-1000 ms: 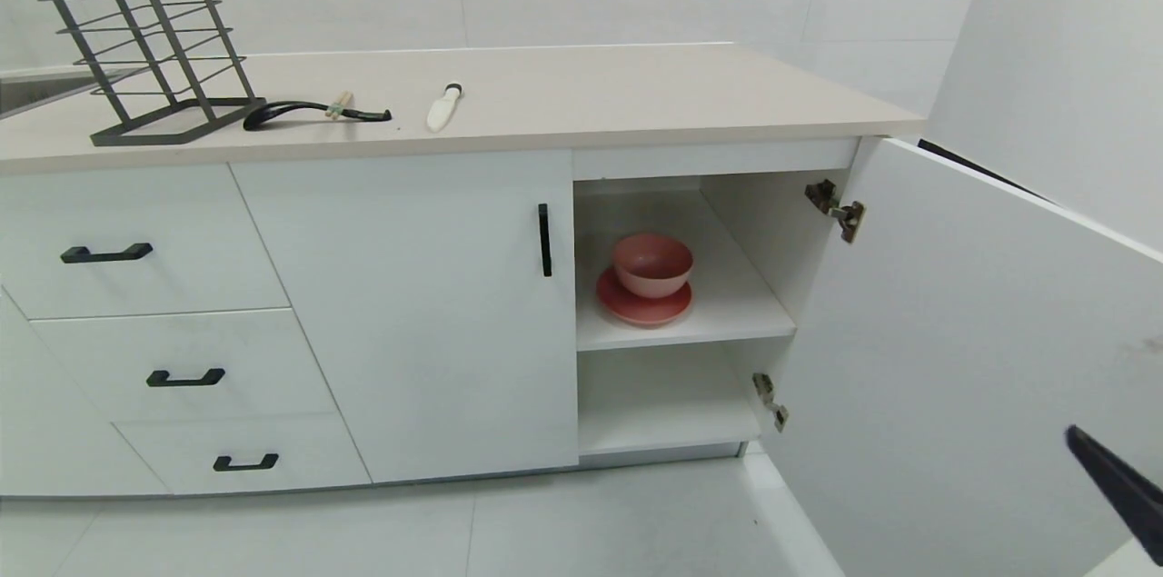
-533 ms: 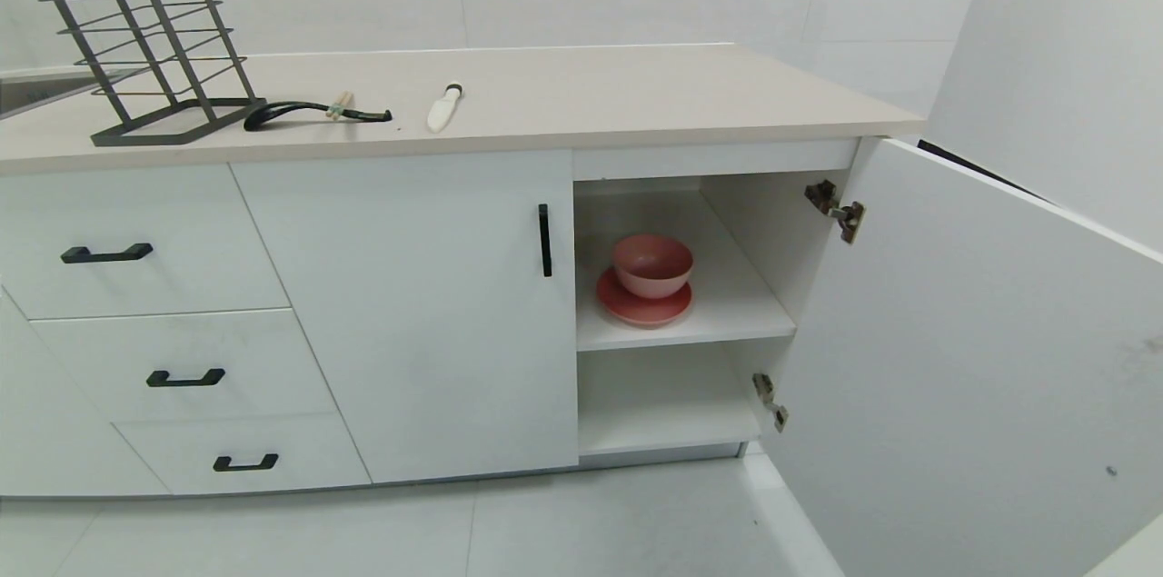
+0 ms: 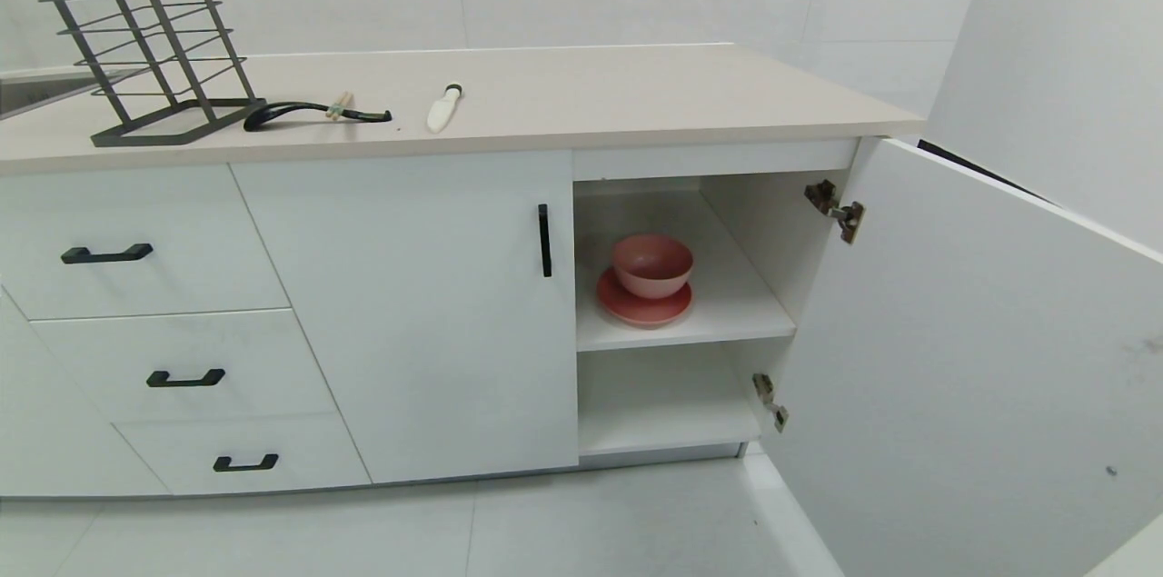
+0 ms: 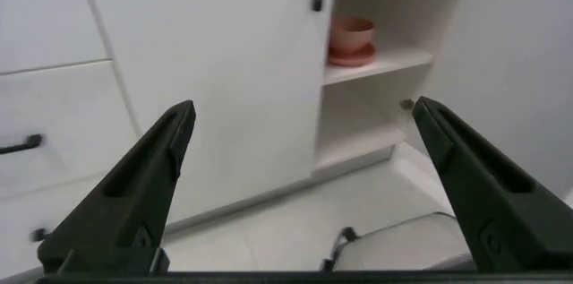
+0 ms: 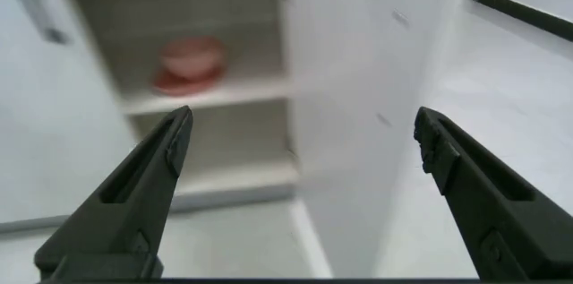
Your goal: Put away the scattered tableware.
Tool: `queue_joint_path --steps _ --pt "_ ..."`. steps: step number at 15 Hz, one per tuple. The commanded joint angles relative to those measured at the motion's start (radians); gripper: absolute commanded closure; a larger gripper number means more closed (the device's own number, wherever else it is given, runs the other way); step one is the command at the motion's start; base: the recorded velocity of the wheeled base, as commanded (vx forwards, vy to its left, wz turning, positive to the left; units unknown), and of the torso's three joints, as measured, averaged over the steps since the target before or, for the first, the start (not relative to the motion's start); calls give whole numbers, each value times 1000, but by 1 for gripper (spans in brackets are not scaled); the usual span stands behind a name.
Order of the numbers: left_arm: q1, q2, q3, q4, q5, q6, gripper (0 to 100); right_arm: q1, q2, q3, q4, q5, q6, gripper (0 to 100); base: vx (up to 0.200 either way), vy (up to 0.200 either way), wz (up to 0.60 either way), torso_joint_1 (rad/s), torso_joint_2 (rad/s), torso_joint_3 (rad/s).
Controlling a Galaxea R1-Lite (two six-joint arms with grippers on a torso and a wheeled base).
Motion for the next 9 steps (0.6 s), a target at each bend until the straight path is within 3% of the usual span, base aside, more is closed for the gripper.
queue_joint_path --steps 1,2,4,5,6,7,8,9 --pt "0 0 0 -66 126 88 0 5 -38 24 8 3 -10 0 0 0 0 0 0 0" --pt "0 0 0 -77 152 104 0 5 -38 24 8 3 -12 0 0 0 0 0 0 0" --pt "0 0 0 -3 160 105 0 6 -38 24 8 3 -13 0 0 0 0 0 0 0" --pt "0 0 0 21 185 39 0 5 -38 24 8 3 -12 0 0 0 0 0 0 0" --pt "0 0 0 21 191 30 0 6 -38 24 8 3 -12 0 0 0 0 0 0 0" --pt "0 0 0 20 200 52 0 5 -38 24 10 3 -10 0 0 0 0 0 0 0" --pt "0 0 0 23 272 119 0 5 -38 24 10 3 -10 0 0 0 0 0 0 0" --pt "0 0 0 21 286 122 0 5 -38 24 10 3 -12 0 0 0 0 0 0 0"
